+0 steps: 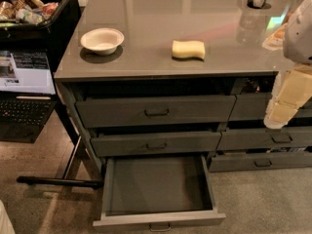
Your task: Close bottom drawer
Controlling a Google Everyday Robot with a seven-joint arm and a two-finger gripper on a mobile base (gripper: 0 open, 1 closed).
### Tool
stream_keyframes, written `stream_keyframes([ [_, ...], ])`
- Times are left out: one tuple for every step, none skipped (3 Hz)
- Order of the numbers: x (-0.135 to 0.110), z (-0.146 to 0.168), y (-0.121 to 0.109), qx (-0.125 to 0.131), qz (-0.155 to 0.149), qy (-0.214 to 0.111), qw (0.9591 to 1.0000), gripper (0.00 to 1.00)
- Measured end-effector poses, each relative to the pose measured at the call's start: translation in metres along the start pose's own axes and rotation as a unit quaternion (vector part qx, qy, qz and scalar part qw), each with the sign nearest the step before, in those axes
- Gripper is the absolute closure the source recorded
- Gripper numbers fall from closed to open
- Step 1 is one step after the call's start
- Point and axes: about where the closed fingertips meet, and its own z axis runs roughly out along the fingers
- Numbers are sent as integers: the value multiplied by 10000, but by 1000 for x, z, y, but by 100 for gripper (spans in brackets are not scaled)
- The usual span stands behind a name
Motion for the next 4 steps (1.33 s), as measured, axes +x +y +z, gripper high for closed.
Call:
stream_keyframes([
  [0,0,0,0,0,0,10000,0],
  [2,10,1,-25,13,21,10000,0],
  [15,52,10,-142,51,-25,9999,0],
  [43,125,31,-390,298,-191,9986,0],
])
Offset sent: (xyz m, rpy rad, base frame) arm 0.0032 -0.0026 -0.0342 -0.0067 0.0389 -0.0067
